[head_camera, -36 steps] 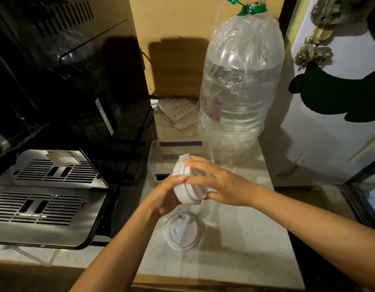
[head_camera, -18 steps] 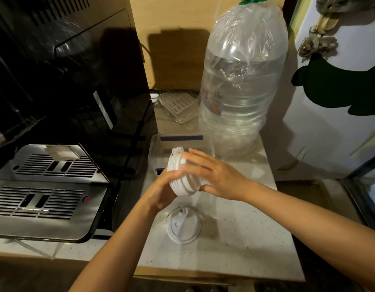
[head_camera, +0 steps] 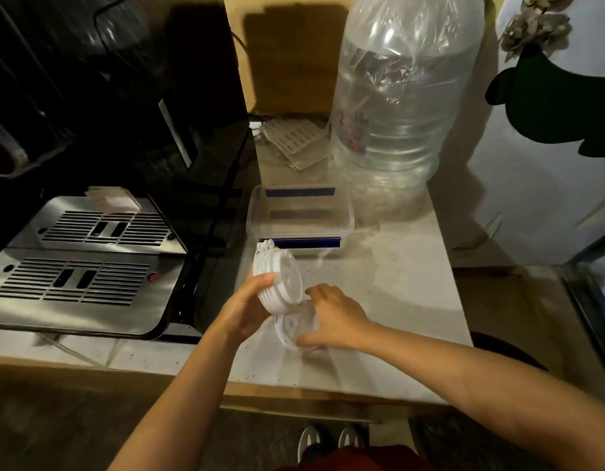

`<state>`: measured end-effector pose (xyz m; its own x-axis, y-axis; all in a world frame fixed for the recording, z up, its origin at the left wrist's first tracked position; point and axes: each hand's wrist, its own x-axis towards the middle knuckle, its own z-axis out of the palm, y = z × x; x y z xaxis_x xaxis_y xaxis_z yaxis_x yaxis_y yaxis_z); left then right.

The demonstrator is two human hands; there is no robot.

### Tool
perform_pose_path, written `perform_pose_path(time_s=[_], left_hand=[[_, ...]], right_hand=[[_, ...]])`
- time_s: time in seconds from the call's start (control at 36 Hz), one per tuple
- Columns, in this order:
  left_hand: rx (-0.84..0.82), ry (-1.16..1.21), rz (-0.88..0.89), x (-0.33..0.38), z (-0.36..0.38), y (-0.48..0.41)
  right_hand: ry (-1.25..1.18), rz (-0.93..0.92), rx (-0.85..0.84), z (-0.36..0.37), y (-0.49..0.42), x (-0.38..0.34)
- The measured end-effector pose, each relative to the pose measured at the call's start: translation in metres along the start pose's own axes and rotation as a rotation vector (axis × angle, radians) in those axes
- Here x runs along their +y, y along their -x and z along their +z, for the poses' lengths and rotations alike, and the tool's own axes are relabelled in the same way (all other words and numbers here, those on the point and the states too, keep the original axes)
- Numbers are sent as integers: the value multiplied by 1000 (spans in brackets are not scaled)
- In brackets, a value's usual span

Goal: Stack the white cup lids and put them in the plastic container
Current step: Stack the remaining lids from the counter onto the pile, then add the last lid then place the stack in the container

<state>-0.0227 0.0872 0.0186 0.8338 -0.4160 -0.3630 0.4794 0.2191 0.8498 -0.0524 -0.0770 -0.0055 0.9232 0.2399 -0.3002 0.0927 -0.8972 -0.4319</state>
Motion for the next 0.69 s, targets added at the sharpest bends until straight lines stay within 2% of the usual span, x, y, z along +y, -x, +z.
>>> perform_pose_path(time_s=[0.22, 0.47, 0.69], left_hand=[[30, 33, 2, -3, -6, 12], [70, 35, 5, -5, -8, 15], [49, 53, 5, 2, -6, 10]], right_hand=[[104, 9, 13, 22, -5, -11], [38, 43, 31, 18, -2, -9], [-12, 71, 93, -18, 7, 6]])
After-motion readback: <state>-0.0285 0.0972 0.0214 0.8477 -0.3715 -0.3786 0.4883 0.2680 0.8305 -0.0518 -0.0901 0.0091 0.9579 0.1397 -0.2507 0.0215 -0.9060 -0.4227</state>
